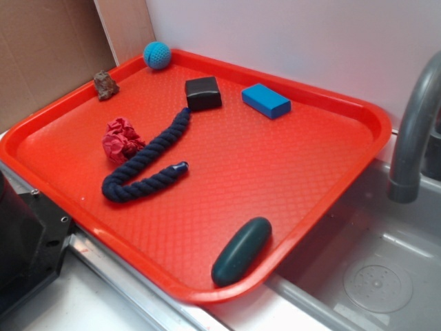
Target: Grab the rock.
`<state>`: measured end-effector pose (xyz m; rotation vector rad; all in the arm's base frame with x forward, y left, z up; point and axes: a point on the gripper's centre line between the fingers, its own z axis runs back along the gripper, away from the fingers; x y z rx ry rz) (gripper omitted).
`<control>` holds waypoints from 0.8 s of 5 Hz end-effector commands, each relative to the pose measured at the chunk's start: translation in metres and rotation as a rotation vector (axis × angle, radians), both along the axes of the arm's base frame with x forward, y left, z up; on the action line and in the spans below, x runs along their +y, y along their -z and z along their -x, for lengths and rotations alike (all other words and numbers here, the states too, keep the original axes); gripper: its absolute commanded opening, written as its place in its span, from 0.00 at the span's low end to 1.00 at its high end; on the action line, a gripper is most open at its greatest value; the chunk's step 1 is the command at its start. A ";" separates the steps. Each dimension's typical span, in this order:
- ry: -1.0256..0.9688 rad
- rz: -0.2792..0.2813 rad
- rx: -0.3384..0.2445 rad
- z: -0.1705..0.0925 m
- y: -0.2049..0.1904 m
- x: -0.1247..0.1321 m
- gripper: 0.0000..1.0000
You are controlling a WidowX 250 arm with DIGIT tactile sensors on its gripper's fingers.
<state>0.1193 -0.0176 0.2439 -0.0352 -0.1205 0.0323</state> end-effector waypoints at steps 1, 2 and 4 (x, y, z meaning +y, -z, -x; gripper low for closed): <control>0.000 0.000 0.000 0.000 0.000 0.000 1.00; -0.172 -0.036 0.065 -0.017 0.042 0.043 1.00; -0.591 -0.090 -0.011 -0.063 0.082 0.096 1.00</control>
